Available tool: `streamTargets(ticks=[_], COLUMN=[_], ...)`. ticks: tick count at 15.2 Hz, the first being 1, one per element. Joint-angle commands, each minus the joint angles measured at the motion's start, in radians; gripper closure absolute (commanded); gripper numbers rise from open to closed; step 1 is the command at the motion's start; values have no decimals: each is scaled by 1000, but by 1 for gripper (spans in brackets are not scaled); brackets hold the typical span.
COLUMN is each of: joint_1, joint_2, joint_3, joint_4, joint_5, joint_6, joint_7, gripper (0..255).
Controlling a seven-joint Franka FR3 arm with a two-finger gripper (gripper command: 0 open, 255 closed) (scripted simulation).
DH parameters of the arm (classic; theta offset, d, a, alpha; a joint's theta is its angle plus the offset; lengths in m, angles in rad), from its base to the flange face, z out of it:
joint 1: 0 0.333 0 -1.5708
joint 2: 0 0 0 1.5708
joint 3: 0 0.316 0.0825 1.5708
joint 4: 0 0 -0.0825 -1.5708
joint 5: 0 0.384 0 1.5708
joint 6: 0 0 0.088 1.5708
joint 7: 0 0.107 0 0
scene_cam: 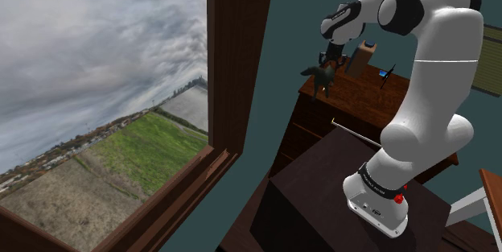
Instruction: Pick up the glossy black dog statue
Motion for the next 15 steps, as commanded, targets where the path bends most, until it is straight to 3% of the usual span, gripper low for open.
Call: streamTargets(ticks=[1, 15], joint_1=[0, 10], joint_2=[-11, -86], joint_3=[-3, -16], joint_4=[11, 72], joint_5=[-3, -27], joint_6=[-20, -153], joint_7=[-1, 2], gripper=[255, 255])
